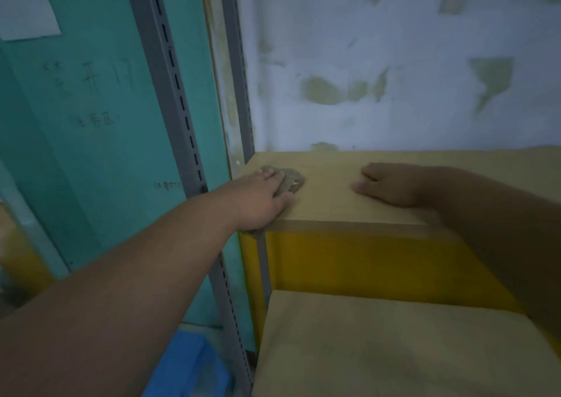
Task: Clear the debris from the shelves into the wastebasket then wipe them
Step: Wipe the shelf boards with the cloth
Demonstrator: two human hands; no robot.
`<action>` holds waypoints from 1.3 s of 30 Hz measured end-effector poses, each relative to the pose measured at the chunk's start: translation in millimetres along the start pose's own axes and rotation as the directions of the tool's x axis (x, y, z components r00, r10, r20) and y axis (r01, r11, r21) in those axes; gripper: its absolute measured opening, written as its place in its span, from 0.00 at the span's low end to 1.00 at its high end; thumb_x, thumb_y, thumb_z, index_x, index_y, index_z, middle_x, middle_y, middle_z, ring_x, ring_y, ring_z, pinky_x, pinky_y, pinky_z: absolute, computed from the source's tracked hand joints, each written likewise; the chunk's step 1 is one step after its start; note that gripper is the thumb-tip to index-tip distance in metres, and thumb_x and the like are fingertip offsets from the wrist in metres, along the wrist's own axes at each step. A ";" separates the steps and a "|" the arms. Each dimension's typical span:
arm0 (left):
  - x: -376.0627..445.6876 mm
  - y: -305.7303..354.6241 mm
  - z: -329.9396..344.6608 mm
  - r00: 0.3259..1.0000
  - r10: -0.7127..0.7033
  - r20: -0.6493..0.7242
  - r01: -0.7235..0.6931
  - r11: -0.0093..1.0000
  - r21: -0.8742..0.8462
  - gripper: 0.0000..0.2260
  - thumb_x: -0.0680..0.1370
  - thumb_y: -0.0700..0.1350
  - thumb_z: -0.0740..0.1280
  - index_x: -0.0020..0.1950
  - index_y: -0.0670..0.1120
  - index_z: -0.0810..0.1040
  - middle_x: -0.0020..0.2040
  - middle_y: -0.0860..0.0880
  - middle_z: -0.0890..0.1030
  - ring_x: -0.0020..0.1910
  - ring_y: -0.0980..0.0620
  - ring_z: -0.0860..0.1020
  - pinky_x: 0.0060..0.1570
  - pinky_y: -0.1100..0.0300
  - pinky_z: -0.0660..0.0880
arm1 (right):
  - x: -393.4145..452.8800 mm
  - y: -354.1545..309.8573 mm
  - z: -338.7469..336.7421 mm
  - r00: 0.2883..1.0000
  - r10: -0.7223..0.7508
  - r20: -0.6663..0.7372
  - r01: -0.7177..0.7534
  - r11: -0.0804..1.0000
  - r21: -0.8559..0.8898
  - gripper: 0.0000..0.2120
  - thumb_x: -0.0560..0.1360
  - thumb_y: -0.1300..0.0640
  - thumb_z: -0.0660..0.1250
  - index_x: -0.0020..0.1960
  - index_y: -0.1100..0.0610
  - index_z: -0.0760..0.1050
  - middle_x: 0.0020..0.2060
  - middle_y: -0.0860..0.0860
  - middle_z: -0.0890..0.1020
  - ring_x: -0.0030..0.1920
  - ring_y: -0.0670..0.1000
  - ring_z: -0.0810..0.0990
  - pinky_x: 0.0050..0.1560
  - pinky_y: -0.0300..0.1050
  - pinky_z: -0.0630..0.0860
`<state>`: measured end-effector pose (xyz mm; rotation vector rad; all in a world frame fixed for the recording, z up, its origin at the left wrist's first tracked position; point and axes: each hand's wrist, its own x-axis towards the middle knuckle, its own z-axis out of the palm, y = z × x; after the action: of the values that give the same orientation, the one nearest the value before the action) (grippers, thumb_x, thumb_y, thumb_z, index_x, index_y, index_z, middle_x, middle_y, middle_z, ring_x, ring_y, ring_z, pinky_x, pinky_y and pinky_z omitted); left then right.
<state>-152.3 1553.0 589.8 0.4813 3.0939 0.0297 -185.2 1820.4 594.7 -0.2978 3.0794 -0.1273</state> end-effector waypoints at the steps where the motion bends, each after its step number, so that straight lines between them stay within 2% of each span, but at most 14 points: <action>1: 1.5 2.0 0.0 1.000 0.010 0.006 -0.009 1.000 -0.008 0.30 0.83 0.61 0.47 0.82 0.49 0.45 0.82 0.49 0.45 0.80 0.51 0.47 0.76 0.54 0.47 | -4.8 3.9 -0.4 1.000 0.018 0.000 -0.018 1.000 0.004 0.38 0.78 0.33 0.50 0.77 0.58 0.58 0.78 0.55 0.58 0.76 0.55 0.59 0.75 0.52 0.56; 6: 15.2 15.7 -5.6 0.999 0.026 0.031 -0.024 0.997 -0.080 0.30 0.83 0.61 0.48 0.82 0.50 0.46 0.82 0.51 0.44 0.80 0.53 0.46 0.75 0.57 0.45 | -18.8 31.2 -3.5 0.996 0.088 -0.010 -0.088 0.996 0.013 0.41 0.75 0.30 0.51 0.77 0.57 0.59 0.77 0.55 0.59 0.76 0.55 0.60 0.74 0.52 0.56; 10: 31.0 38.4 -6.7 0.998 0.045 0.054 -0.037 0.988 -0.150 0.28 0.84 0.58 0.48 0.82 0.49 0.47 0.82 0.50 0.44 0.80 0.53 0.44 0.75 0.58 0.44 | -19.3 46.3 -3.1 0.997 0.064 -0.042 -0.061 0.995 0.077 0.30 0.81 0.39 0.52 0.75 0.57 0.63 0.76 0.53 0.62 0.75 0.54 0.61 0.72 0.48 0.57; 13: 40.2 72.1 -4.6 0.995 0.093 0.036 -0.087 0.985 -0.152 0.27 0.85 0.58 0.47 0.82 0.49 0.47 0.82 0.50 0.44 0.80 0.53 0.44 0.75 0.57 0.45 | -17.8 59.9 -4.0 0.995 0.069 -0.074 -0.047 0.961 0.273 0.23 0.83 0.44 0.54 0.74 0.53 0.66 0.75 0.51 0.65 0.74 0.52 0.63 0.72 0.46 0.56; 17: 49.7 133.2 -0.2 0.985 0.164 -0.053 -0.170 0.977 -0.127 0.26 0.85 0.58 0.46 0.81 0.49 0.52 0.82 0.49 0.48 0.80 0.53 0.47 0.76 0.53 0.50 | -16.8 67.9 -7.6 0.981 0.179 -0.076 -0.065 0.670 0.739 0.18 0.81 0.50 0.59 0.67 0.58 0.73 0.69 0.55 0.73 0.68 0.56 0.71 0.71 0.53 0.64; 19: 54.5 157.6 2.1 0.982 0.168 -0.081 -0.178 0.975 -0.130 0.26 0.85 0.57 0.46 0.81 0.48 0.54 0.82 0.47 0.50 0.80 0.50 0.48 0.76 0.50 0.53 | -16.9 73.3 -9.4 0.972 0.227 -0.060 -0.068 0.518 0.853 0.21 0.73 0.45 0.63 0.62 0.54 0.72 0.65 0.58 0.74 0.67 0.57 0.72 0.67 0.62 0.68; 21: 62.8 173.6 5.0 0.985 0.151 -0.081 -0.163 0.973 -0.165 0.26 0.85 0.57 0.46 0.79 0.47 0.58 0.81 0.45 0.53 0.80 0.48 0.51 0.75 0.48 0.55 | -12.6 86.2 -7.4 0.976 0.204 -0.081 -0.027 0.478 0.878 0.24 0.67 0.43 0.64 0.61 0.53 0.71 0.63 0.60 0.73 0.66 0.57 0.74 0.65 0.68 0.67; 24: 67.5 181.6 1.5 0.989 0.068 -0.133 -0.111 0.928 -0.355 0.22 0.83 0.57 0.51 0.70 0.48 0.71 0.74 0.43 0.69 0.71 0.45 0.68 0.66 0.50 0.67 | -21.7 78.8 -14.0 0.973 0.175 -0.153 0.011 0.623 0.782 0.19 0.76 0.50 0.60 0.62 0.58 0.69 0.62 0.62 0.72 0.63 0.61 0.75 0.67 0.66 0.66; 27: 55.8 156.7 -9.2 0.987 -0.022 -0.161 -0.067 0.849 -0.525 0.23 0.82 0.59 0.56 0.75 0.52 0.68 0.76 0.50 0.68 0.71 0.49 0.69 0.61 0.58 0.65 | -25.6 68.8 -18.2 0.957 0.139 -0.253 0.067 0.744 0.665 0.15 0.80 0.52 0.59 0.51 0.62 0.79 0.50 0.58 0.81 0.55 0.59 0.78 0.56 0.50 0.73; 28: 49.9 142.0 -12.5 0.987 -0.012 -0.162 -0.068 0.874 -0.481 0.25 0.82 0.60 0.57 0.77 0.53 0.65 0.78 0.51 0.65 0.73 0.50 0.66 0.63 0.58 0.63 | -28.2 61.6 -19.9 0.954 0.113 -0.279 0.092 0.772 0.628 0.14 0.80 0.51 0.60 0.45 0.58 0.79 0.45 0.53 0.82 0.52 0.57 0.78 0.51 0.47 0.72; 30: 41.4 111.0 -15.6 0.989 -0.004 -0.147 -0.044 0.946 -0.321 0.30 0.81 0.64 0.56 0.79 0.53 0.59 0.80 0.51 0.59 0.76 0.50 0.61 0.70 0.55 0.60 | -33.2 40.8 -22.4 0.962 0.062 -0.267 0.092 0.846 0.526 0.13 0.80 0.46 0.61 0.57 0.51 0.79 0.58 0.49 0.80 0.60 0.52 0.75 0.58 0.46 0.70; 32: 39.1 84.8 -12.0 0.997 -0.018 -0.069 0.006 0.986 -0.167 0.33 0.79 0.66 0.54 0.80 0.52 0.56 0.81 0.50 0.55 0.78 0.50 0.56 0.73 0.52 0.56 | -35.6 14.1 -24.3 0.981 0.028 -0.194 0.046 0.928 0.369 0.23 0.81 0.43 0.58 0.71 0.53 0.69 0.71 0.51 0.71 0.69 0.54 0.70 0.66 0.48 0.66; 35: 44.6 58.7 0.3 0.999 -0.027 0.035 0.029 0.998 -0.056 0.35 0.79 0.69 0.49 0.81 0.52 0.52 0.82 0.48 0.51 0.80 0.48 0.51 0.76 0.48 0.53 | -31.7 -23.1 -20.4 0.993 0.025 -0.113 -0.005 0.985 0.172 0.26 0.82 0.41 0.53 0.70 0.59 0.68 0.69 0.59 0.70 0.66 0.60 0.71 0.65 0.53 0.69; 39: 49.9 47.8 9.8 0.999 -0.004 0.035 0.004 1.000 -0.017 0.35 0.79 0.69 0.45 0.81 0.51 0.50 0.82 0.47 0.50 0.80 0.46 0.50 0.75 0.46 0.54 | -15.1 -45.0 1.6 0.987 0.161 -0.008 -0.161 0.986 -0.037 0.38 0.80 0.35 0.47 0.76 0.63 0.56 0.76 0.62 0.56 0.75 0.63 0.57 0.72 0.59 0.56</action>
<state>-185.2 1613.9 580.6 0.4697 3.0575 0.0477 -161.8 1779.2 597.5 -0.0487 3.0972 -0.0645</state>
